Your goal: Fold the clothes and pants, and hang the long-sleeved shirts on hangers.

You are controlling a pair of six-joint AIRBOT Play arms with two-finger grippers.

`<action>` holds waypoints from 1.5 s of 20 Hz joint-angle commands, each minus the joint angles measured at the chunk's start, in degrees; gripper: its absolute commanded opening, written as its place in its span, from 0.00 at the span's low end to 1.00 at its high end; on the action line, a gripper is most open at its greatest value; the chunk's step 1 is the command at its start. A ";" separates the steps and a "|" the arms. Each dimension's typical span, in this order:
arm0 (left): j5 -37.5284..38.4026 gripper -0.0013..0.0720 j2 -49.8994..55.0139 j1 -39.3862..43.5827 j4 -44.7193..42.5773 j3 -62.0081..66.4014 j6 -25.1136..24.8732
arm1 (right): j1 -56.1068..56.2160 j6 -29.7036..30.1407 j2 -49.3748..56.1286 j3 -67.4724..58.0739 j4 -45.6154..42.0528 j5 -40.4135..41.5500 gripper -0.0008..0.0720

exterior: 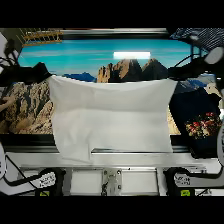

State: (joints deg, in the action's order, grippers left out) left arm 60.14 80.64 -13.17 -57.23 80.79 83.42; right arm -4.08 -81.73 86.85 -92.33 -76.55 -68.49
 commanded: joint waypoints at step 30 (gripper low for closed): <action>2.86 0.68 0.07 -4.96 -1.79 -15.76 -6.08 | -0.72 -6.16 -8.83 24.70 -3.15 5.25 0.68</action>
State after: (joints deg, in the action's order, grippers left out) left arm 56.86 81.93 -17.19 -58.89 61.34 75.85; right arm -3.51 -87.92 83.46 -68.16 -77.84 -60.36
